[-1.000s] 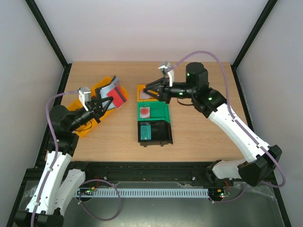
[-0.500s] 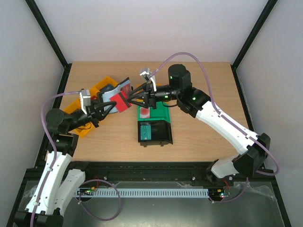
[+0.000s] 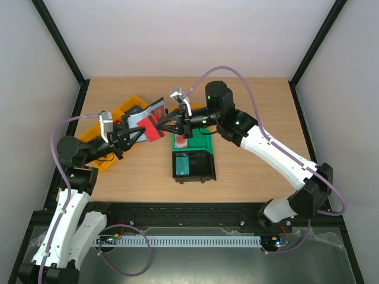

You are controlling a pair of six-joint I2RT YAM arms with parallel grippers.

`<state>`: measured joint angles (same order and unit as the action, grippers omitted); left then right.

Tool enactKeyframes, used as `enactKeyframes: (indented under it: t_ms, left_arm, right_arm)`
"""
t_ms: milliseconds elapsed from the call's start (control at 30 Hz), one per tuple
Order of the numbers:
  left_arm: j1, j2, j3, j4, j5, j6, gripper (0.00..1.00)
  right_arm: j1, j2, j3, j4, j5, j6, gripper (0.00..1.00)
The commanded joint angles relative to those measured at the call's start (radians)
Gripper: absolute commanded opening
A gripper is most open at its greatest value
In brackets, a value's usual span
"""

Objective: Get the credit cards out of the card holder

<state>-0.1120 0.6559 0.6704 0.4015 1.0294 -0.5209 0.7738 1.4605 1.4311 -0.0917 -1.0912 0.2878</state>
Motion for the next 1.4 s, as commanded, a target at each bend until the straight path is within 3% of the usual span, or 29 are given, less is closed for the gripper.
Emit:
enactKeyframes:
  t_ms: [0, 100, 167, 300, 333, 567, 800, 900, 1067, 1367]
  left_arm:
    - [0.002, -0.002, -0.003, 0.048, 0.007, 0.002, 0.14]
    - [0.002, -0.002, -0.01, 0.059, 0.007, -0.013, 0.23]
    - [0.002, -0.001, -0.013, 0.066, 0.008, -0.018, 0.23]
    - [0.0, -0.006, -0.015, 0.061, 0.003, -0.007, 0.03]
    - [0.0, -0.007, -0.013, 0.056, -0.002, -0.004, 0.02]
    - [0.001, -0.014, -0.018, 0.033, -0.01, -0.004, 0.17]
    - [0.002, -0.014, -0.017, 0.037, -0.016, -0.007, 0.12]
    - [0.001, -0.014, -0.016, 0.038, -0.021, -0.003, 0.03]
    - [0.002, -0.017, -0.011, 0.018, -0.035, 0.009, 0.02]
    - [0.003, -0.011, -0.063, -0.068, -0.133, -0.023, 0.02]
  right_arm:
    - [0.005, -0.02, 0.026, 0.045, -0.023, -0.011, 0.02]
    - [0.004, -0.025, 0.025, 0.053, -0.006, -0.006, 0.02]
    - [0.005, -0.027, 0.025, 0.063, 0.004, 0.0, 0.02]
    - [0.005, -0.027, 0.022, 0.091, 0.001, 0.018, 0.02]
    - [0.005, -0.028, 0.024, 0.087, 0.001, 0.012, 0.02]
    - [-0.03, -0.052, 0.007, 0.071, 0.007, 0.004, 0.02]
    - [-0.031, -0.055, -0.001, 0.089, 0.004, 0.025, 0.02]
    - [-0.029, -0.054, -0.002, 0.093, 0.002, 0.029, 0.02]
    - [-0.04, -0.062, 0.01, 0.024, 0.036, -0.027, 0.02]
    - [-0.187, -0.157, -0.091, -0.008, 0.176, -0.025, 0.02]
